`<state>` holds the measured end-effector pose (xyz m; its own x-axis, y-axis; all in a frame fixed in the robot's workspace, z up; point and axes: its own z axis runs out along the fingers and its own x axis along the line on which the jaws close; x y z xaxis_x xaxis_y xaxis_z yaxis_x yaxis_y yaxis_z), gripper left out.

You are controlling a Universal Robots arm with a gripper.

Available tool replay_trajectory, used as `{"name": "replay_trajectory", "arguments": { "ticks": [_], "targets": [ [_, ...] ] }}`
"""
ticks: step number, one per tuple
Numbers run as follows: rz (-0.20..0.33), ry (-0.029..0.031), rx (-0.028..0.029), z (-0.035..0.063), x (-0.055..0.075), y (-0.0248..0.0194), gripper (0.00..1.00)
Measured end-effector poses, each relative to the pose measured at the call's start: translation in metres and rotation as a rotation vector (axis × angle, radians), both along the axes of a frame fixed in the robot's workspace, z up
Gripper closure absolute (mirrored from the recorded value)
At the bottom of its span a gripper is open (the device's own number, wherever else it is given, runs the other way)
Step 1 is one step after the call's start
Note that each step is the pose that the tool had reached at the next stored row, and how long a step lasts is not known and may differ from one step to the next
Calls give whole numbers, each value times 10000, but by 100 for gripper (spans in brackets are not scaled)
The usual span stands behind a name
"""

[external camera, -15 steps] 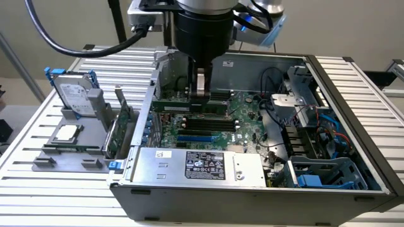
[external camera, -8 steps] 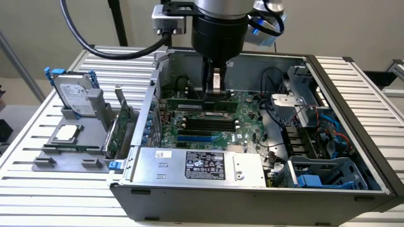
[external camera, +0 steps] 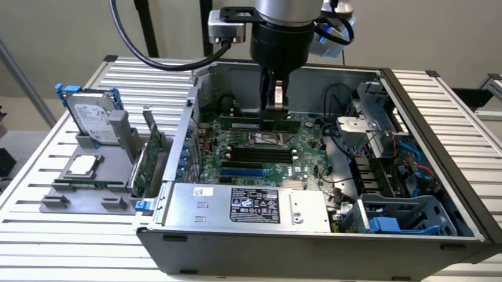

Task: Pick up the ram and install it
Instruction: 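Pick up the ram and move it above insertion slot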

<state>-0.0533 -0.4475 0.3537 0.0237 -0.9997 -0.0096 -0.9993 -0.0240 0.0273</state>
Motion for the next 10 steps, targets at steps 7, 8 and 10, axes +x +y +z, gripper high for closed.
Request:
{"name": "replay_trajectory", "arguments": {
  "ticks": [7,8,10],
  "targets": [
    [0,0,-1,-128,78,302,100],
    [1,0,-1,-146,86,346,100],
    [1,1,-1,-183,104,434,100]
  ]
}}
